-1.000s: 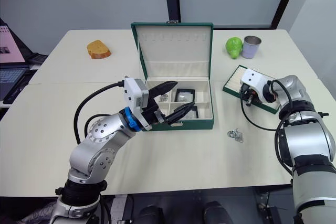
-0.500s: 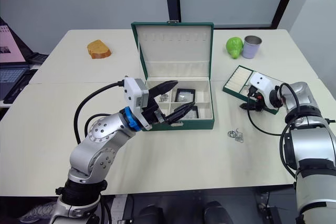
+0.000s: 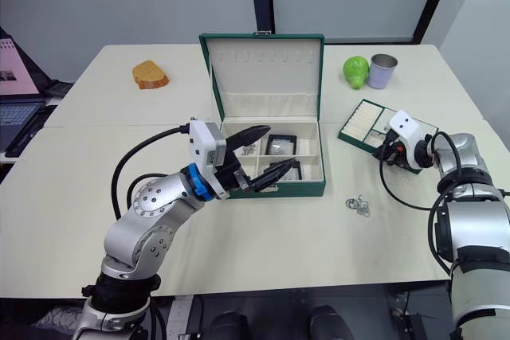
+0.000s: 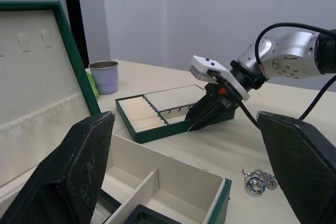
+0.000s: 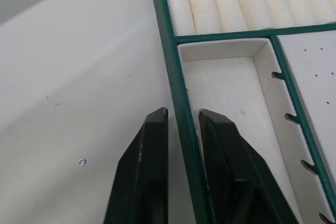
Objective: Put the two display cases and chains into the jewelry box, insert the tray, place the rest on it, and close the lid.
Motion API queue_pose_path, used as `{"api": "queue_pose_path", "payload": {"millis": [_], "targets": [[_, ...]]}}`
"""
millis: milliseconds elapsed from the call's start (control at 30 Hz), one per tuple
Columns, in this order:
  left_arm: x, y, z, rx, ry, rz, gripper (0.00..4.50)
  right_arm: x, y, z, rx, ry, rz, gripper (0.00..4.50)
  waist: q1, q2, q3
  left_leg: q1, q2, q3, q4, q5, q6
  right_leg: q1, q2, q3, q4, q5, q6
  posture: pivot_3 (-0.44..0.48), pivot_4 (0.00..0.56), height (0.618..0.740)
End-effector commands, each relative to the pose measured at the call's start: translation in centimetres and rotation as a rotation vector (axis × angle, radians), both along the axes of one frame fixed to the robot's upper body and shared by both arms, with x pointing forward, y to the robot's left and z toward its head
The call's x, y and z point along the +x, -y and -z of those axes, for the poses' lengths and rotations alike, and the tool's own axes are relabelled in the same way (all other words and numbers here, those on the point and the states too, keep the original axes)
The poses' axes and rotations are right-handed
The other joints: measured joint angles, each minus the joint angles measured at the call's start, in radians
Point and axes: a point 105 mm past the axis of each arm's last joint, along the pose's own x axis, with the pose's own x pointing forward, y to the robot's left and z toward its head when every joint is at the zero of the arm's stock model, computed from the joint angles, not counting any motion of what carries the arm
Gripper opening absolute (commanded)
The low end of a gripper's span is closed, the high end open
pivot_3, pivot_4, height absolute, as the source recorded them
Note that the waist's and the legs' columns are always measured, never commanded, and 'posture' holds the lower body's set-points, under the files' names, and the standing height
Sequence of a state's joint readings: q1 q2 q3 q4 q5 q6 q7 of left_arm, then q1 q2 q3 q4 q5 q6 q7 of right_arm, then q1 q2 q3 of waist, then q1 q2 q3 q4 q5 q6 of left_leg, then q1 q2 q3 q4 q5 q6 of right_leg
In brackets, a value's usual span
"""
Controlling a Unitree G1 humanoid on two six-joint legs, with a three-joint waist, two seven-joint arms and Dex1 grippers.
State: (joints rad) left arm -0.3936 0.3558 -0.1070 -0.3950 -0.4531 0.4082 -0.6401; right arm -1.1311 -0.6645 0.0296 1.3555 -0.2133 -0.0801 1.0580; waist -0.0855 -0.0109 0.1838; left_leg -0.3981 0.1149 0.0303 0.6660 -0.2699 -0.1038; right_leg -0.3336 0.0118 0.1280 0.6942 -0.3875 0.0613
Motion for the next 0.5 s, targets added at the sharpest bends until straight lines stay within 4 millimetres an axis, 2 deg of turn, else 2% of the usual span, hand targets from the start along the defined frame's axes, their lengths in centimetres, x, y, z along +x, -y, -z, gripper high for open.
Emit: {"api": "queue_pose_path", "payload": {"millis": [33,67,500], "targets": [[-1.2,0.6,-0.8,0.003,0.051,0.051,4.5,0.2,0.5,-1.4,0.015,0.052,0.013,0.11,0.001,0.0,0.0,0.0,0.0,0.0,0.0,0.0,0.0,0.0,0.0,0.0,0.0,0.0,0.0,0.0,0.15,0.74],[-1.3,0.6,-0.7,0.006,0.051,0.058,4.5,0.2,0.5,-1.4,0.016,0.054,0.014,0.01,0.001,0.0,0.0,0.0,0.0,0.0,0.0,0.0,0.0,0.0,0.0,0.0,0.0,0.0,0.0,0.0,0.15,0.74],[-1.4,0.4,-0.6,-0.002,0.043,0.059,4.5,-0.2,1.4,-3.6,0.035,0.101,-0.017,0.01,0.002,0.0,0.0,0.0,0.0,0.0,0.0,0.0,0.0,0.0,0.0,0.0,-0.001,0.0,0.0,0.0,0.15,0.74]]}}
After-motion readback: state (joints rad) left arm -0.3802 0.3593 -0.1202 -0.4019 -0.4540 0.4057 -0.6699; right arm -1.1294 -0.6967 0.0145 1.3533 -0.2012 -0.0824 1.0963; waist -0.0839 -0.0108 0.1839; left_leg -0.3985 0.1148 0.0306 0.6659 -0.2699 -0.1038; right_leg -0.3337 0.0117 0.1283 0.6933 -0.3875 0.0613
